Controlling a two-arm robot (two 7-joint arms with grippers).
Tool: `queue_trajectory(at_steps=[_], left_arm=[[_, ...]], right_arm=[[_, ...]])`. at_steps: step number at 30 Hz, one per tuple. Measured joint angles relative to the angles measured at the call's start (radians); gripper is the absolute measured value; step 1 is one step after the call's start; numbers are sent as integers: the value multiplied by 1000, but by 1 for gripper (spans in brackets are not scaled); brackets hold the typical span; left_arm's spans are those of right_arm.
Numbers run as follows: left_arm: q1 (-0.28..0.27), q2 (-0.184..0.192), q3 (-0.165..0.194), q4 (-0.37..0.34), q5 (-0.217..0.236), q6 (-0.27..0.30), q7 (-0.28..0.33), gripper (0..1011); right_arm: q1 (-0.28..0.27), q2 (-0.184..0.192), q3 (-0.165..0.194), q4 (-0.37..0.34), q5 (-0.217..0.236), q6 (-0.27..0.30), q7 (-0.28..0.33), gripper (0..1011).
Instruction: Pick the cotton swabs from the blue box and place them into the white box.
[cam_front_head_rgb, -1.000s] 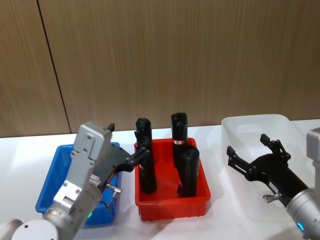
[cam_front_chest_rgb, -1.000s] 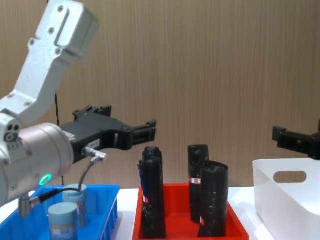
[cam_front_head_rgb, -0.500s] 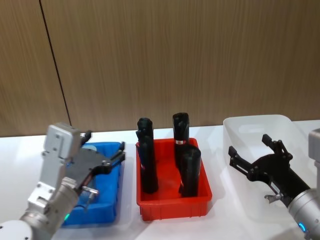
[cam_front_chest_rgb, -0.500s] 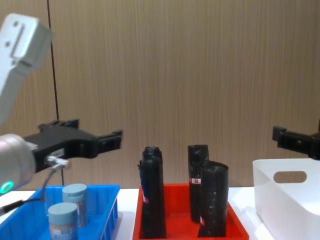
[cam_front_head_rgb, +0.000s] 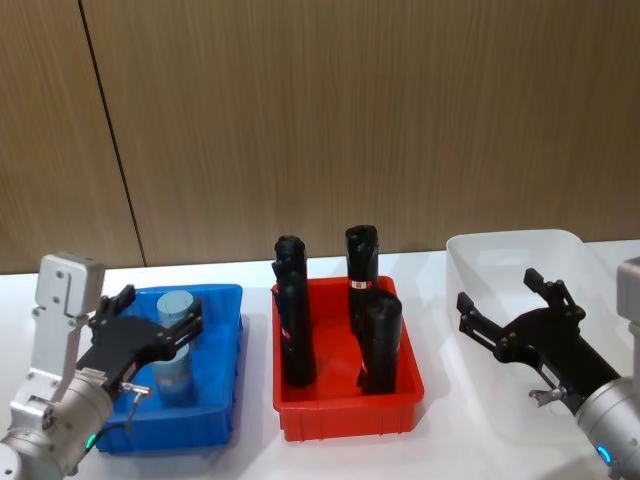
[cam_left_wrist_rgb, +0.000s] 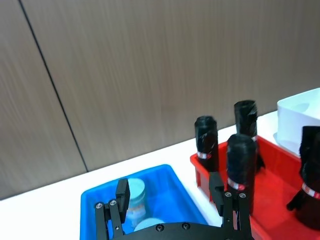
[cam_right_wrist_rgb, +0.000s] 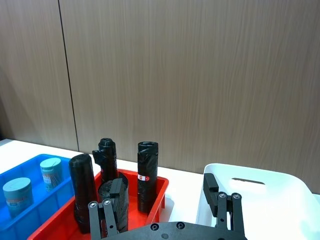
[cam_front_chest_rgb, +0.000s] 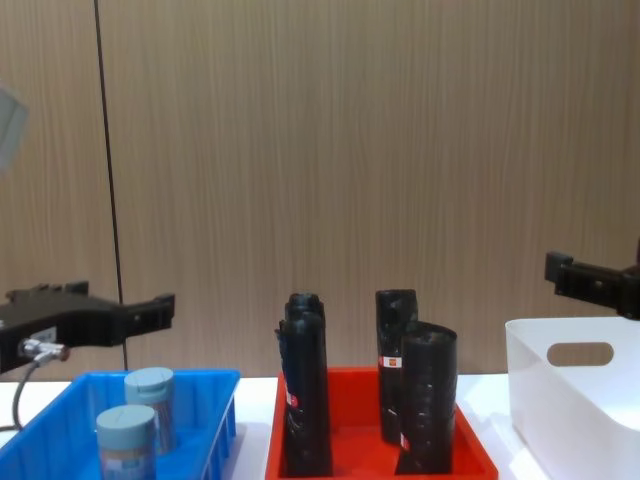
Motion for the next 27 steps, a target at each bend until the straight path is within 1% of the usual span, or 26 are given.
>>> queue_trajectory(at_steps=[3,9,12,18,19,21,27], left_arm=[[-5,2,-8,15,-19,25,0,1004],[-19,-1,-16,44,-43,72,-10,1004],[-26,-4,-18,58,-50,86,-16,1004],[-46,-15,-23,92,-71,134,-26,1004],[-46,-15,-23,92,-71,134,-26,1004],[-54,-19,-24,105,-78,154,-28,1004],[-69,-29,-26,129,-88,186,-33,1004]], right_arm=[[0,0,0,0,0,0,0,1002],[0,0,0,0,0,0,0,1002],[0,0,0,0,0,0,0,1002],[0,0,0,0,0,0,0,1002],[0,0,0,0,0,0,0,1002],[0,0,0,0,0,0,0,1002],[0,0,0,0,0,0,0,1002]])
